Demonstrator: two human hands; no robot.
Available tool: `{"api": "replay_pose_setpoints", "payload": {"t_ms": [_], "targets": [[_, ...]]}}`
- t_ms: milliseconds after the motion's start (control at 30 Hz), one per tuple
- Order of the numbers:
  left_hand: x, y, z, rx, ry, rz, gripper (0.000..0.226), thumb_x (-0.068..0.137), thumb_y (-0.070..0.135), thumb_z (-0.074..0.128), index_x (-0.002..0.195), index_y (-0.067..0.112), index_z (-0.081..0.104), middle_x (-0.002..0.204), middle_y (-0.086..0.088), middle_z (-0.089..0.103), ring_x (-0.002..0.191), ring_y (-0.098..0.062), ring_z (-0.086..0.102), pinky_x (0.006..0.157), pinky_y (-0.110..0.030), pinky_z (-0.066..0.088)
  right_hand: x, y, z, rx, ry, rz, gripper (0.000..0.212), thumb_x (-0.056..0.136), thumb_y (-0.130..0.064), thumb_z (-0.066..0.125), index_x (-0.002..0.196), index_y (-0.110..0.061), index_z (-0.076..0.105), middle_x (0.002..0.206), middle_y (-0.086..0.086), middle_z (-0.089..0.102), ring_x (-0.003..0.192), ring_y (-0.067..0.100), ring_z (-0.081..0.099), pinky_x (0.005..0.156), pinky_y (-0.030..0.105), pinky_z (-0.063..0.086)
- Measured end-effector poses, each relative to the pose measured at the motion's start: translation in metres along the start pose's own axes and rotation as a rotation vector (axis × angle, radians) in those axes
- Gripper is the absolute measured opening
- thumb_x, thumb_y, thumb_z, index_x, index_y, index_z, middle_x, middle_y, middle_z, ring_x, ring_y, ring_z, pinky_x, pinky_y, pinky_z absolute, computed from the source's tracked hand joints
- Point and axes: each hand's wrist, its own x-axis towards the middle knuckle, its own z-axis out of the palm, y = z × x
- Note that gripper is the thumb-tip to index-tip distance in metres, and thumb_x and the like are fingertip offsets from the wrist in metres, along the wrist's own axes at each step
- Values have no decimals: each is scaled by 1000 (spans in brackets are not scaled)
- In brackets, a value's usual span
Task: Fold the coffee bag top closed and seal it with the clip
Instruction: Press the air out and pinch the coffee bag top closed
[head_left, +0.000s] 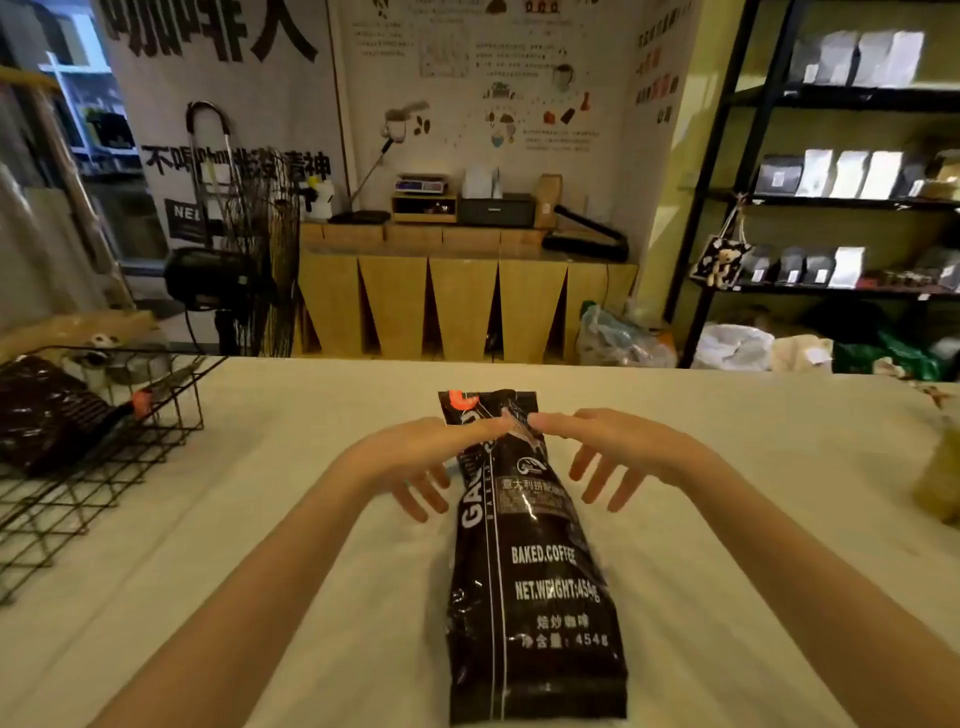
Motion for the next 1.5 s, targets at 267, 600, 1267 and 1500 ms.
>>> {"api": "replay_pose_setpoints", "payload": {"t_ms": [267,600,1267,1500], "targets": [[5,-13,25,-114,-85,71,86,57,71,60,127,29,32,121,-8,58,105,-27,60,93,-46,49,0,14,29,180,-100,-4,93,51,-79,42,125,-24,46,114,12,59,94,27,63,71,37,58],[-2,2,25,-371,17,230,103,52,43,79,133,38,15,108,-2,60,96,-22,62,85,-47,52,-12,10,27,348,197,-199,80,51,-65,65,115,-25,40,97,-3,60,86,14,62,59,31,55],[14,5,31,-599,287,705,84,59,12,80,115,52,31,117,19,51,94,6,61,63,-14,53,-17,-10,4,346,483,-558,112,45,-56,75,138,-31,17,128,-14,44,120,7,44,89,16,39],[16,7,33,-632,254,680,71,63,16,79,116,41,39,114,17,57,101,-7,61,71,-20,55,-31,-71,-29,-499,907,-947,69,72,-52,57,133,-26,35,145,1,36,137,18,19,113,42,18]]}}
